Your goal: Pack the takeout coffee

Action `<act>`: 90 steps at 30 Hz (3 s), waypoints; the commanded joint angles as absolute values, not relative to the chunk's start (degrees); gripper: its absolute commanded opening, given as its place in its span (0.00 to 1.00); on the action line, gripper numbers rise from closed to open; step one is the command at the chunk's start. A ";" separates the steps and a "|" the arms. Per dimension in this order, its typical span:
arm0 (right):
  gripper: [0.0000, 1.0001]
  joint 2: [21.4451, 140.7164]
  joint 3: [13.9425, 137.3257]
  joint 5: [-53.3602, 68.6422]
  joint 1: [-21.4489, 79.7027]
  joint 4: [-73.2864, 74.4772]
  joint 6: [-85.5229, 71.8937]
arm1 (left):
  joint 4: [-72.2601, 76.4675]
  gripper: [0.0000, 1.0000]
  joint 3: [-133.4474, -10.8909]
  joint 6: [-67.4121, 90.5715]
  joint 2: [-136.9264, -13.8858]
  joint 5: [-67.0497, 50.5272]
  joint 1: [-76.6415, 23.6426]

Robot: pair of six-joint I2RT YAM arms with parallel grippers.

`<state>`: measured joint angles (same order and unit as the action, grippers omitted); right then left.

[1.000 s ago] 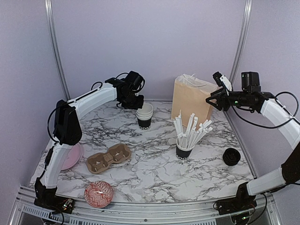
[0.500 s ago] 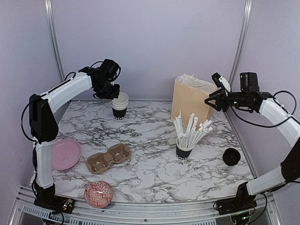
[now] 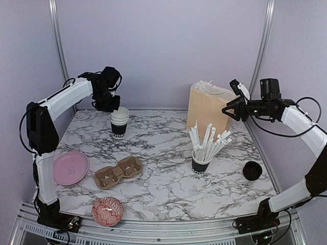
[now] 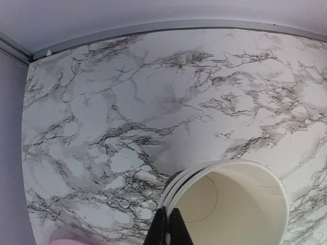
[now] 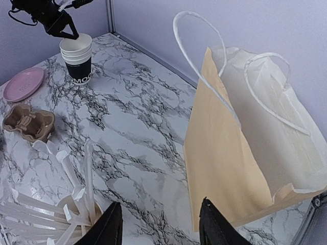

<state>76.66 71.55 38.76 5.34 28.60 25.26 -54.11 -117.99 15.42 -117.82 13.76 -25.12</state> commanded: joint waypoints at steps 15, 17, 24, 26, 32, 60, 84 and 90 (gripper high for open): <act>0.49 75.83 72.85 39.96 5.69 29.26 24.95 | -47.88 0.00 -113.65 17.17 -114.67 -12.52 -21.07; 0.49 75.72 72.69 39.89 5.68 29.27 24.98 | -50.97 0.00 -114.24 17.45 -113.88 16.48 -24.28; 0.49 75.67 72.25 40.18 5.70 29.01 25.10 | -52.13 0.00 -116.76 11.33 -117.47 6.22 -25.69; 0.49 75.75 72.33 40.33 5.71 29.03 25.06 | -51.11 0.00 -116.60 14.60 -118.35 3.56 -25.10; 0.49 75.86 72.31 40.87 5.66 28.98 25.05 | -51.96 0.00 -117.07 15.88 -120.50 10.65 -25.93; 0.50 76.11 72.06 40.90 5.71 29.14 25.44 | -49.17 0.00 -114.18 16.28 -116.92 4.92 -23.66; 0.50 76.95 73.39 41.47 5.87 29.85 25.35 | -44.61 0.00 -112.29 18.88 -112.75 -16.02 -21.33; 0.50 77.62 74.86 41.16 7.62 30.86 26.18 | -44.63 0.00 -112.17 23.16 -113.11 -12.28 -18.52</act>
